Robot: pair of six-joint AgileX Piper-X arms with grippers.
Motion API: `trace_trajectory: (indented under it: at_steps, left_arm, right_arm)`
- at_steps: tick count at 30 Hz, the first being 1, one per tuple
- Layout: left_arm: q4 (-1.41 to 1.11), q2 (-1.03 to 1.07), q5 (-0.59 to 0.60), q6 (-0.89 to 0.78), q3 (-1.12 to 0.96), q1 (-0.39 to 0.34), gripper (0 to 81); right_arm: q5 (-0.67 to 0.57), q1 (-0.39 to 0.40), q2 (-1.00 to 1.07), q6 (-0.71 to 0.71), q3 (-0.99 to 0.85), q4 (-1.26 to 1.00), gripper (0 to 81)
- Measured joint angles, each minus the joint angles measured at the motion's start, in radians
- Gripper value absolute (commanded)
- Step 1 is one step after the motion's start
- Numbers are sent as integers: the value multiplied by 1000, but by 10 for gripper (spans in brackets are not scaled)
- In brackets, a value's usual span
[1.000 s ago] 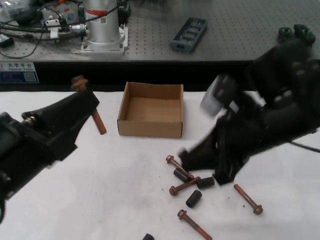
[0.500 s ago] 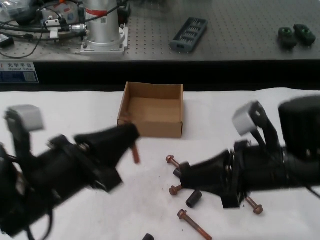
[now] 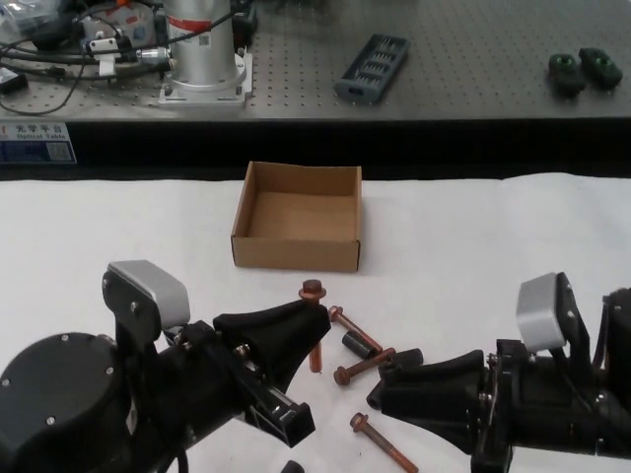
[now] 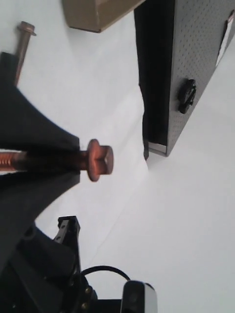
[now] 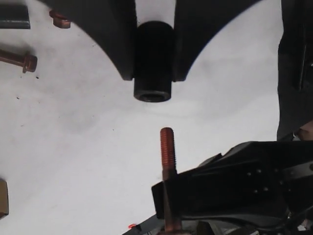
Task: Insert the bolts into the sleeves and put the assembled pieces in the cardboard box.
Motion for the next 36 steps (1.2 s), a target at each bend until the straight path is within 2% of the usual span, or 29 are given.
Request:
trace_trajectory:
  at_steps: [4, 11, 16, 21, 28, 36]
  left_arm:
    - [-142, 106, 0, 0, 0, 0, 58]
    - [-271, 160, -4, -29, -2, 0, 58]
    - [-297, 160, 9, -30, -9, 0, 58]
    - [-302, 162, 76, -47, -42, 0, 58]
    - [-295, 162, 151, -76, -46, 0, 58]
    - [-295, 162, 166, -116, -46, -1, 58]
  right_arm:
    - [2, 0, -1, -15, 17, -32, 16]
    - [2, 0, 6, -72, 23, -47, 16]
    - [4, 0, 82, -87, 23, -93, 16]
    - [7, 0, 116, -55, 23, -187, 16]
    - [9, 0, 121, -45, 23, -209, 16]
    - [-26, 0, 121, -22, 23, -227, 16]
